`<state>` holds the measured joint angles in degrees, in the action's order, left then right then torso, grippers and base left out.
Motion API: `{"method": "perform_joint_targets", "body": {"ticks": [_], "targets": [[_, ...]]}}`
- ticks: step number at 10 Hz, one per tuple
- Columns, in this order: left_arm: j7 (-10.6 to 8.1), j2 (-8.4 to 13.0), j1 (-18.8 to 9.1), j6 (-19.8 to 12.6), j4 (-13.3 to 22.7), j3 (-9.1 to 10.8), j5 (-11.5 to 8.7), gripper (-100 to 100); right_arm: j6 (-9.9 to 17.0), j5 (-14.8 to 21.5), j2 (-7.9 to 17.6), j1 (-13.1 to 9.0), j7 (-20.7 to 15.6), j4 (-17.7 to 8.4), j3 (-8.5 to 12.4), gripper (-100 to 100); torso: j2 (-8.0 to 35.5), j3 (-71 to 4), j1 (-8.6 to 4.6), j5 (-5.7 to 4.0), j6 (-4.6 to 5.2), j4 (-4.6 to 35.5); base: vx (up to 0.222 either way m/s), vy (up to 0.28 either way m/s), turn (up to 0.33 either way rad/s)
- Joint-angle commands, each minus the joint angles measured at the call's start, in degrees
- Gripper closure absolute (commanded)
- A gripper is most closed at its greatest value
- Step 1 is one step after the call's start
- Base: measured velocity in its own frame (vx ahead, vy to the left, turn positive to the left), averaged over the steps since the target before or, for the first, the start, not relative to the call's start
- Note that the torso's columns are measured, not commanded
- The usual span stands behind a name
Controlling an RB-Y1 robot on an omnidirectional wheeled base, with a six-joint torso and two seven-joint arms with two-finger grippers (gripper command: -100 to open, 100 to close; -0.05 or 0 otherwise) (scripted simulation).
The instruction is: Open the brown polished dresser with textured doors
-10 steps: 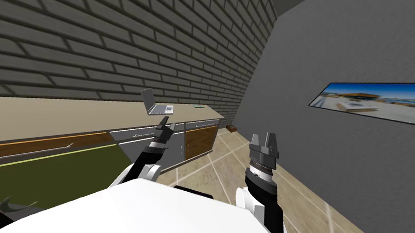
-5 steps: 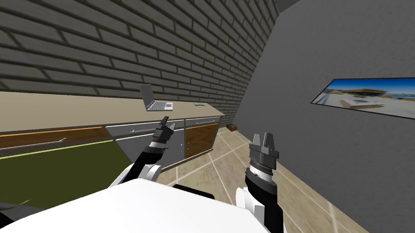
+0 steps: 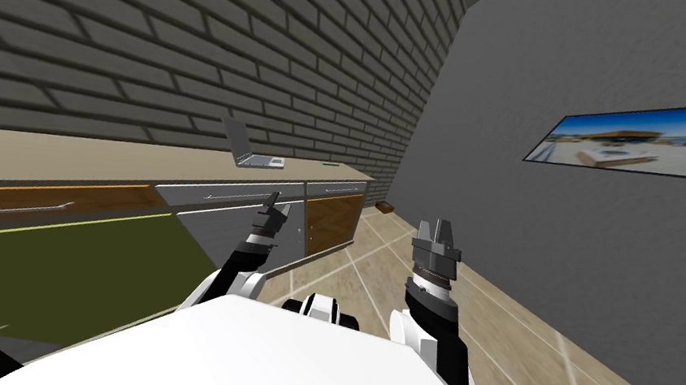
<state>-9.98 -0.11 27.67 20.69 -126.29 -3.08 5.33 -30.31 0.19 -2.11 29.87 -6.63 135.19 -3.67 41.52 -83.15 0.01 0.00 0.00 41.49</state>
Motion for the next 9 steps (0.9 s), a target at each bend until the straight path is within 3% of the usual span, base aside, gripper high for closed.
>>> {"method": "perform_joint_targets", "body": {"ticks": [1, 4, 9], "targets": [[-0.16, 4.45, 0.01, -1.78, -0.64, -0.16, 0.11, -100, 0.0, 0.0, 0.0, 0.0, 0.0, -0.01, 0.0, 0, 0.51, -1.14, 0.01, 0.0, 0.0, 0.55, 0.033, 0.004, -0.037], [-0.4, 7.42, 0.09, -5.08, -1.91, -0.57, 0.36, -100, 0.0, 0.0, 0.0, 0.01, 0.0, -0.01, 0.0, 0, 0.71, -1.45, -0.01, 0.0, 0.0, 0.78, 0.05, 0.006, -0.052], [-0.89, 8.89, 0.22, -11.97, -4.44, -1.41, 0.88, -100, 0.0, 0.0, 0.0, 0.01, 0.0, -0.01, 0.0, 0, 0.75, -1.43, -0.02, -0.01, 0.0, 0.8, 0.065, 0.004, -0.059]]}}
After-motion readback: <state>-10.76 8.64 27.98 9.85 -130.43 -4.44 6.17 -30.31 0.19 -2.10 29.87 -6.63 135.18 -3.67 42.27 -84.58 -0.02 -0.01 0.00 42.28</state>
